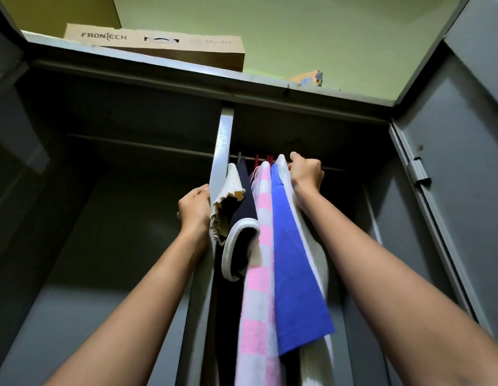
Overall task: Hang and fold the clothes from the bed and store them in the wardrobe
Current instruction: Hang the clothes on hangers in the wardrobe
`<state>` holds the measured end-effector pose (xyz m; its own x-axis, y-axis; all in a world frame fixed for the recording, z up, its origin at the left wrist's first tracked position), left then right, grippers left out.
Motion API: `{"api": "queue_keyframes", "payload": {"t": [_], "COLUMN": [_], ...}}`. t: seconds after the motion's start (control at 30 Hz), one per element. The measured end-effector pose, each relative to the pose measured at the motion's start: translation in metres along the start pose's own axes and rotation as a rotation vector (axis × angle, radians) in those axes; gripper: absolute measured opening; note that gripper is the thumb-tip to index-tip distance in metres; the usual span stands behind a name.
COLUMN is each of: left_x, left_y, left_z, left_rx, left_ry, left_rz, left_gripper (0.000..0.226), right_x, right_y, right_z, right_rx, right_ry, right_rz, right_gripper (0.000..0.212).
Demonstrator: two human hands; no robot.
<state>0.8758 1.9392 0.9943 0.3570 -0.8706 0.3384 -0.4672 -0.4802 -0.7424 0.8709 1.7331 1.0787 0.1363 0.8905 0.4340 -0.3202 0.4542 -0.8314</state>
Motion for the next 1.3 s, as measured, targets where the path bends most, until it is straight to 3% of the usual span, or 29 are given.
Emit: {"api": "queue_keyframes", "payload": {"t": [0.07,0.2,0.3,0.43,0.57,0.67,0.93,1.1,1.3], "left_x": [-0.001,-0.003,-0.007,-0.016,-0.028,-0.039,-0.061,-0.06,-0.051], "left_y": [0.009,0.03,0.05,0.09,0.133,0.17,0.306,0.42,0.579], "left_z": [0.003,0.011,0.019,0.02,0.024,0.032,0.036,0.021,-0.057], "left_rx": [-0.05,-0.111,-0.162,-0.209,-0.188,-0.185,-0.303,-0.491,-0.767], "left_ry": [-0.004,0.003,-0.017,-0.022,-0.176,-0.287,-0.196,0.07,0.329], "left_rz": [0.003,-0.055,-0.074,-0.07,-0.025,0.04,0.26,0.513,0.884], "left_gripper": [0.016,0.031,0.037,0.026,0.044,0.047,0.043,0.039,0.04], "right_x": [0.0,-0.007,-0.018,-0.038,-0.071,-0.095,-0.171,-0.248,-0.351], "right_y": [0.007,0.049,0.088,0.142,0.19,0.225,0.338,0.418,0.492], "right_z": [-0.019,-0.055,-0.081,-0.097,-0.078,-0.056,0.029,0.09,0.212], "right_rx": [0.171,0.427,0.506,0.587,0.604,0.657,0.824,0.86,0.815], "right_ry": [-0.089,-0.066,0.016,0.108,0.135,0.173,0.252,0.32,0.452], "right_rz": [0.028,0.278,0.365,0.448,0.443,0.402,0.145,-0.02,-0.233], "right_gripper": [0.044,0.063,0.069,0.063,0.057,0.056,0.064,0.06,0.058]}}
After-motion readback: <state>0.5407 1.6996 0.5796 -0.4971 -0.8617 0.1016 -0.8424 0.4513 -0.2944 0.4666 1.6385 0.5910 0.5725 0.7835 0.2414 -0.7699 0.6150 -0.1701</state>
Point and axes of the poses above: each hand's wrist, its own y-axis away from the middle knuckle, its own x-axis out of the palm, z = x × y, the point moved 4 cm from there along -y, towards the middle knuckle, and after that the axes turned 13 degrees about -y, right-handed, at the moved point
